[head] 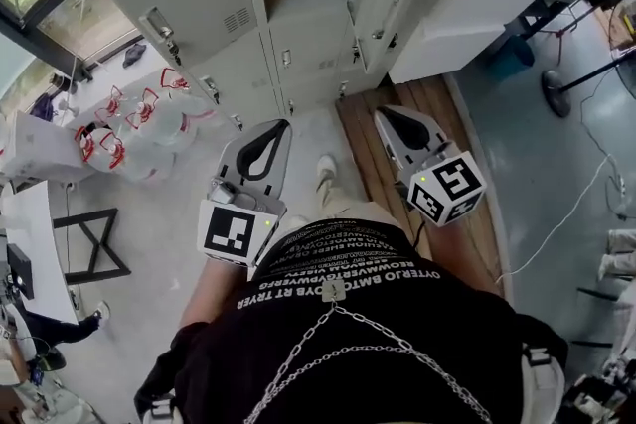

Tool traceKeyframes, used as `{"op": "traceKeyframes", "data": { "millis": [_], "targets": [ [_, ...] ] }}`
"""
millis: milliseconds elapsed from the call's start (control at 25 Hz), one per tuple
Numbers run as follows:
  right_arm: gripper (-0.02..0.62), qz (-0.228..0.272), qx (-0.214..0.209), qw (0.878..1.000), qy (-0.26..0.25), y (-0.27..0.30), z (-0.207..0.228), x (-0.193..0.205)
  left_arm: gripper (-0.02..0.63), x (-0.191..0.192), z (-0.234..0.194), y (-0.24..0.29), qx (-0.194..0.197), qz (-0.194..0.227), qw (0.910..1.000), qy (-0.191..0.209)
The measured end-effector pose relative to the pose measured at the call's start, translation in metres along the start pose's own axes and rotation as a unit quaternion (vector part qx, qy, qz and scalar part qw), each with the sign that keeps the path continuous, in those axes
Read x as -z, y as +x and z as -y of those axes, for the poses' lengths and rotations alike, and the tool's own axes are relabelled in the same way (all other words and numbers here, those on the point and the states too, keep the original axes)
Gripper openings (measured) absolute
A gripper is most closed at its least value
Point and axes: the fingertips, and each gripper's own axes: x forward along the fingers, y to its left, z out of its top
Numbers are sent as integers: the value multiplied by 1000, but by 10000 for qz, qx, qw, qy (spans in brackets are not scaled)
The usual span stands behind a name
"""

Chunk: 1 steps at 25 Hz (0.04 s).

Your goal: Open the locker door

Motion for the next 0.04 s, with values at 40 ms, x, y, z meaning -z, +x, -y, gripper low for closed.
{"op": "traceKeyframes", "data": {
  "millis": [40],
  "targets": [
    [-3,-2,14,10000,8,-1,6,1,3,1,1,6,9,6,10000,-3]
  ]
}}
